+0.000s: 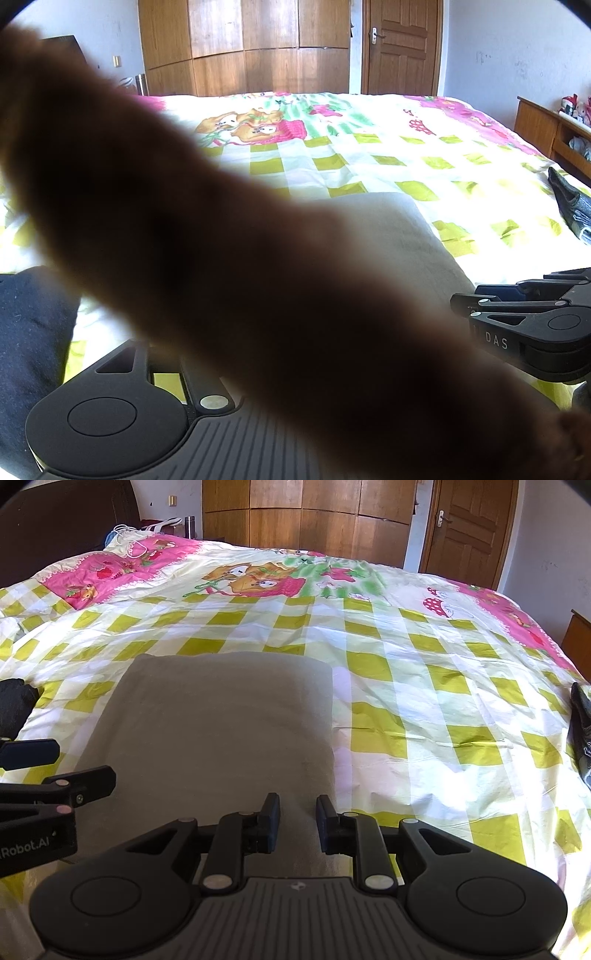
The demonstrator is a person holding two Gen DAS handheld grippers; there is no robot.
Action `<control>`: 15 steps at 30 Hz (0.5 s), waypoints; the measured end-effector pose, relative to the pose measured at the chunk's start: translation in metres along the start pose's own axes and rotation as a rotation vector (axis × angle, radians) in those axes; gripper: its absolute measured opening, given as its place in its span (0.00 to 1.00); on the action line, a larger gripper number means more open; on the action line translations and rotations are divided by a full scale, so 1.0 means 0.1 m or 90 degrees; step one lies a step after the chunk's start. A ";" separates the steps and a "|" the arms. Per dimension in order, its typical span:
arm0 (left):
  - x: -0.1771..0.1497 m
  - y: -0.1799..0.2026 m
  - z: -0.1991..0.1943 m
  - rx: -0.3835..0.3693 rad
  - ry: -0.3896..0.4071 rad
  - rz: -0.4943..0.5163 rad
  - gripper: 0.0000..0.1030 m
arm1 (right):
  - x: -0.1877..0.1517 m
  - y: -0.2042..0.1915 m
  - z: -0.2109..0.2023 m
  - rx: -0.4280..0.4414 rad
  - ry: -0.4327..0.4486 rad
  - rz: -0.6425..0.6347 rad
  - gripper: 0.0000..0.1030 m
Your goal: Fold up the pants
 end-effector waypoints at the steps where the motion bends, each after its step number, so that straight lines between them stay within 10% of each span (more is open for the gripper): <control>1: 0.00 0.00 0.00 0.001 0.001 0.000 0.66 | 0.00 0.00 0.00 0.000 -0.002 0.000 0.35; 15: 0.00 0.01 0.01 0.027 0.004 0.021 0.86 | -0.01 0.03 0.00 -0.004 -0.002 0.012 0.35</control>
Point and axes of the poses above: each gripper's, at about its wrist camera, not at the fingertips, and z roughly the way its jaws point, y to its right, x to its top, the point moved 2 cm from there along z, roughly the way its jaws point, and after that the axes turned 10 degrees about y, right-handed, at the moved point
